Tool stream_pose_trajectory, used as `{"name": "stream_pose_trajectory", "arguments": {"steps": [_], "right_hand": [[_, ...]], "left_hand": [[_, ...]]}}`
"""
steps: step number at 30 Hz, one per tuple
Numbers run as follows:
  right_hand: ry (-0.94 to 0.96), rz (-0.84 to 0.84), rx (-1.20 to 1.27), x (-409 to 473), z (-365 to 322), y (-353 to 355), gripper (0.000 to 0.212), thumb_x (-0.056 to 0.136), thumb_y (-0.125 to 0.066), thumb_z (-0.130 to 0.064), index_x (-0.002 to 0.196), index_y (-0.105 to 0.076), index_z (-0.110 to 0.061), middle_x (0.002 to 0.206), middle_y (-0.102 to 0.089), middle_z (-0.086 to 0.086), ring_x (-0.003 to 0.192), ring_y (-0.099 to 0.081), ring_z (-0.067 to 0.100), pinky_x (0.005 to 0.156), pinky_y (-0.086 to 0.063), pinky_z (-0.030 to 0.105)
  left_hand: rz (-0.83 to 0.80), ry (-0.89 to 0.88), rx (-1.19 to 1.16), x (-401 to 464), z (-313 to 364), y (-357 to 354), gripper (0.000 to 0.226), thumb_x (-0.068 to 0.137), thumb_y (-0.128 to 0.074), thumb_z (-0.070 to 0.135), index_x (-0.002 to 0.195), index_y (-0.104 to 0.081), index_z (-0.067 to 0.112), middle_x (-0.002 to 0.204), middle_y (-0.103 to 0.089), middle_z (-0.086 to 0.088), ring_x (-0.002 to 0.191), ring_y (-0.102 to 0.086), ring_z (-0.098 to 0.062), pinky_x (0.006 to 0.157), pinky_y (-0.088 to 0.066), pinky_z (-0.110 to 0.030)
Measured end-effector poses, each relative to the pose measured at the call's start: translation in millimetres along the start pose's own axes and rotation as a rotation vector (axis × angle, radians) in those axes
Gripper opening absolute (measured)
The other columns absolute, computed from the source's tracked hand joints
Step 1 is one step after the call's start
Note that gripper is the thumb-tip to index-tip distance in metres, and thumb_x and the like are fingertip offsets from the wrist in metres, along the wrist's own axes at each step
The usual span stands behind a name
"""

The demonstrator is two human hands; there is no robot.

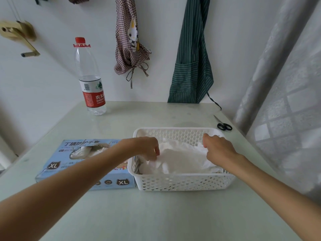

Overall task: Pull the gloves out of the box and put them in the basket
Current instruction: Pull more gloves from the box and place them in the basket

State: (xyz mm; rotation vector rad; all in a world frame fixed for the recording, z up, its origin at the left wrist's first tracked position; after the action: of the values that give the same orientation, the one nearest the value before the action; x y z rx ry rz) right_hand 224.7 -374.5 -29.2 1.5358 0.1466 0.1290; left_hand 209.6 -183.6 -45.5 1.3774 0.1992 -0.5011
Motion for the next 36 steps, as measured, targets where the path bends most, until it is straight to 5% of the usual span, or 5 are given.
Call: {"name": "stream_pose_trajectory", "arguments": {"steps": [7, 11, 27, 31, 36], "right_hand": [[-0.009, 0.016, 0.045, 1, 1, -5, 0.021, 0.089, -0.046, 0.002, 0.106, -0.047, -0.009, 0.09, -0.048, 0.004, 0.079, -0.046, 0.023, 0.058, -0.032, 0.027], [-0.022, 0.016, 0.053, 2, 3, -5, 0.022, 0.089, -0.047, 0.0, 0.109, -0.049, -0.009, 0.094, -0.051, 0.004, 0.082, -0.046, 0.022, 0.058, -0.031, 0.026], [0.019, 0.039, -0.037, -3, 3, -12, 0.041, 0.087, -0.057, -0.004, 0.123, -0.039, -0.009, 0.095, -0.052, 0.002, 0.075, -0.043, 0.021, 0.046, -0.019, 0.022], [0.078, 0.106, 0.064, -4, 3, 8, 0.034, 0.084, -0.061, -0.002, 0.11, -0.044, -0.018, 0.105, -0.046, -0.002, 0.077, -0.045, 0.017, 0.052, -0.028, 0.024], [0.251, -0.099, 0.197, -5, -32, -8, 0.027, 0.091, -0.056, -0.013, 0.116, -0.056, -0.022, 0.11, -0.048, -0.006, 0.094, -0.048, 0.01, 0.081, -0.038, 0.025]], "left_hand": [[0.494, -0.02, 0.273, -29, 15, 43, 0.03, 0.092, -0.055, 0.041, 0.109, -0.064, 0.018, 0.108, -0.066, -0.003, 0.096, -0.062, -0.022, 0.079, -0.043, -0.028], [0.366, -0.112, 0.342, -24, 42, 13, 0.052, 0.081, -0.056, 0.064, 0.074, -0.055, 0.012, 0.078, -0.062, 0.002, 0.072, -0.054, -0.017, 0.077, -0.043, -0.027], [-0.111, -0.074, 0.094, -14, 10, 3, 0.027, 0.086, -0.065, 0.037, 0.102, -0.071, 0.016, 0.073, -0.065, 0.012, 0.068, -0.064, 0.001, 0.063, -0.051, -0.015], [0.332, -0.232, 0.106, -15, 34, 43, 0.037, 0.093, -0.053, 0.041, 0.125, -0.055, 0.024, 0.123, -0.06, 0.005, 0.107, -0.06, -0.013, 0.095, -0.047, -0.033], [0.041, -0.318, 0.385, 18, 34, -26, 0.077, 0.095, -0.026, 0.059, 0.15, 0.01, 0.019, 0.159, 0.012, 0.001, 0.146, 0.006, -0.017, 0.119, -0.003, -0.04]]}}
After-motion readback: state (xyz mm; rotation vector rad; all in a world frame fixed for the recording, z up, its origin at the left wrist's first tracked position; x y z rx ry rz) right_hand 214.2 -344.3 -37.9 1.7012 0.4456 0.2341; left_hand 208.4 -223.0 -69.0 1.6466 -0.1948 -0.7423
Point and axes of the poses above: each hand's wrist, its own x-axis towards the middle knuckle, its own y-axis out of the back of the hand, z = x × y, the point moved 8 cm from there along x, towards the middle knuckle
